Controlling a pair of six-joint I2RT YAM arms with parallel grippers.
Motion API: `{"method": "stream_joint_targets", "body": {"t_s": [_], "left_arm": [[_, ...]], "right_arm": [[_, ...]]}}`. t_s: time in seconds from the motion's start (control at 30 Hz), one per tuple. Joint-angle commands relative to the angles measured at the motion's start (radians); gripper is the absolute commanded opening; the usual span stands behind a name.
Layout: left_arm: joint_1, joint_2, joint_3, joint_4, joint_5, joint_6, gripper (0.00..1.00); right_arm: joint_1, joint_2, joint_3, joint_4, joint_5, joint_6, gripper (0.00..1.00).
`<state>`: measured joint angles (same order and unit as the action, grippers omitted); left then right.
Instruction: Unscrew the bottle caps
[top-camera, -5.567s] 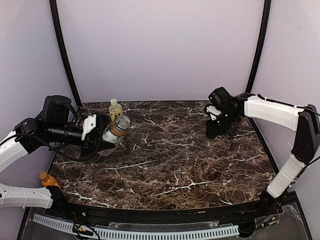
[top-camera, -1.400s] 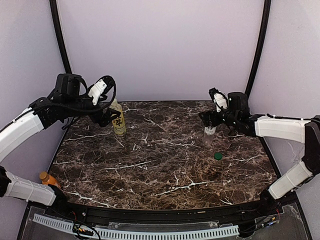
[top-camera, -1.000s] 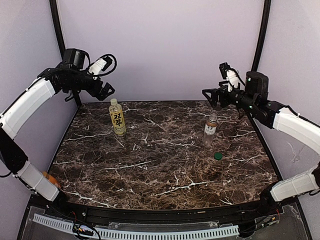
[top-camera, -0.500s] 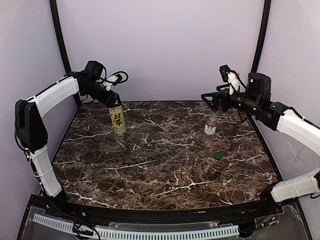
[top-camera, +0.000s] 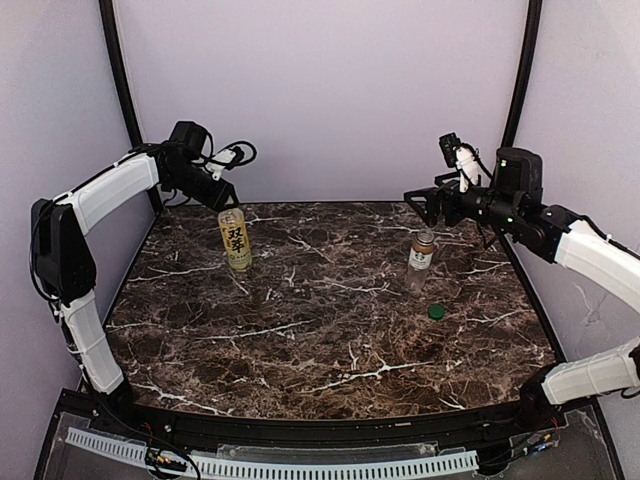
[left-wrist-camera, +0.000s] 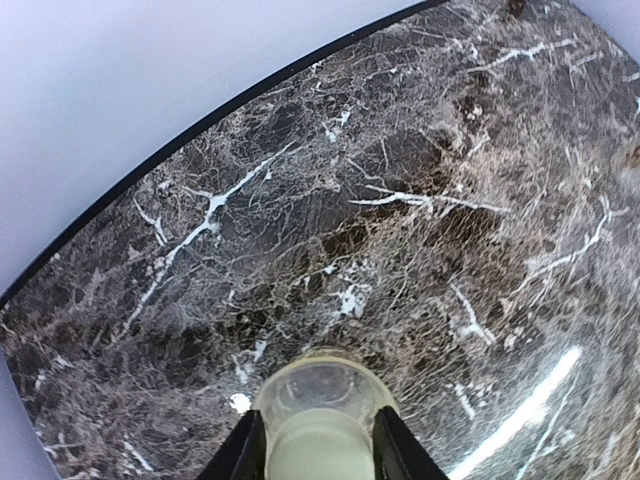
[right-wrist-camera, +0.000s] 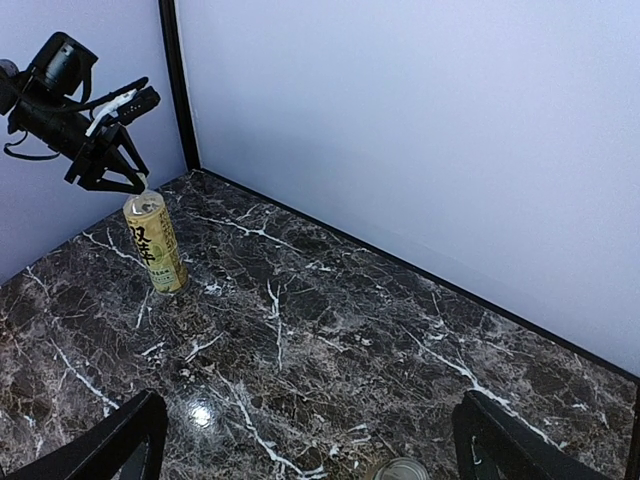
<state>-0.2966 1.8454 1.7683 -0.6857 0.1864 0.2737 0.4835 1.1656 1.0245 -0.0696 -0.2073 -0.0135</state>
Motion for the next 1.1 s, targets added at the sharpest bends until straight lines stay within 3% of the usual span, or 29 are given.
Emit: {"method": "stream_joint_targets", "body": {"t_s": [0.0, 0.1, 0.17, 0.3, 0.5, 0.6, 0.73, 0.9, 1.07], "left_arm": [[-0.001, 0.001, 0.027, -0.013, -0.023, 0.016, 0.32], [-0.001, 0.001, 0.028, -0.027, -0.026, 0.032, 0.07], [-0.001, -0.005, 0.035, -0.050, -0.003, 0.058, 0.01], [-0.041, -0.046, 0.072, -0.149, 0.072, 0.154, 0.01], [-0.271, -0.233, 0.083, -0.358, 0.172, 0.415, 0.01], [-0.391, -0.275, 0.088, -0.474, 0.255, 0.433, 0.01], [-0.491, -0.332, 0.070, -0.479, 0.262, 0.424, 0.01], [-0.532, -0.358, 0.081, -0.452, 0.246, 0.406, 0.01], [-0.538, -0.339, 0.100, -0.443, 0.253, 0.404, 0.01]], "right_arm": [[0.008, -0.019, -0.001, -0.001, 0.003, 0.003, 0.99], [0.009, -0.030, -0.004, -0.004, 0.003, 0.001, 0.99], [0.007, -0.038, -0.004, -0.007, 0.004, -0.002, 0.99], [0.014, -0.049, 0.005, -0.011, -0.038, -0.004, 0.99], [0.162, 0.026, 0.062, 0.017, -0.198, -0.070, 0.96], [0.289, 0.109, 0.117, 0.030, -0.216, -0.140, 0.98], [0.401, 0.227, 0.170, 0.063, -0.295, -0.188, 0.99], [0.464, 0.341, 0.242, 0.065, -0.365, -0.204, 0.99], [0.491, 0.425, 0.266, 0.183, -0.421, -0.174, 0.99]]}}
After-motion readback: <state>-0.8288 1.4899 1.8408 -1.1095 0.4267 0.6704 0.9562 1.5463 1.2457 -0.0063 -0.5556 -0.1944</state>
